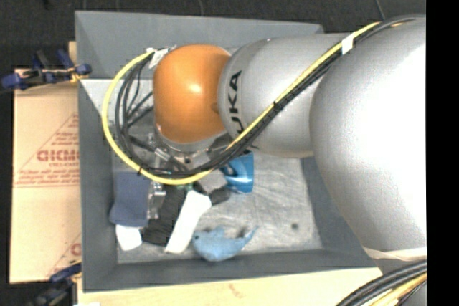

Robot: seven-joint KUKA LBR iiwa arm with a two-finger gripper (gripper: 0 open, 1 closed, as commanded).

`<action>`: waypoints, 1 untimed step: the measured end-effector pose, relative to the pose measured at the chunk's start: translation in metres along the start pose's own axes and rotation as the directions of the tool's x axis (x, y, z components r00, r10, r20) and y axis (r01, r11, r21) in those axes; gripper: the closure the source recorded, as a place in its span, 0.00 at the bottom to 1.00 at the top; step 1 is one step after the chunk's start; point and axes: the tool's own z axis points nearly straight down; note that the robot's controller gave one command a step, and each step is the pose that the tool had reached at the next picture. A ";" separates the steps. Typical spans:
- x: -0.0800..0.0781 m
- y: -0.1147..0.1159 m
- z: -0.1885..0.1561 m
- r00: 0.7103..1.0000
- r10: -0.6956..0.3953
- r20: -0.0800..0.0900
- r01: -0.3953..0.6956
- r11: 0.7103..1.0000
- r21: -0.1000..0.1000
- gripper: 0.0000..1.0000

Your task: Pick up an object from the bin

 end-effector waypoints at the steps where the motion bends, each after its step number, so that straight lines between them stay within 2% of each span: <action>1: -0.002 -0.001 -0.004 1.000 0.004 0.007 -0.004 1.000 -0.002 0.00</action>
Offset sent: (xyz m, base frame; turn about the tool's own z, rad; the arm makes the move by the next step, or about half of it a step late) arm 0.0246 -0.0056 -0.0821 0.2413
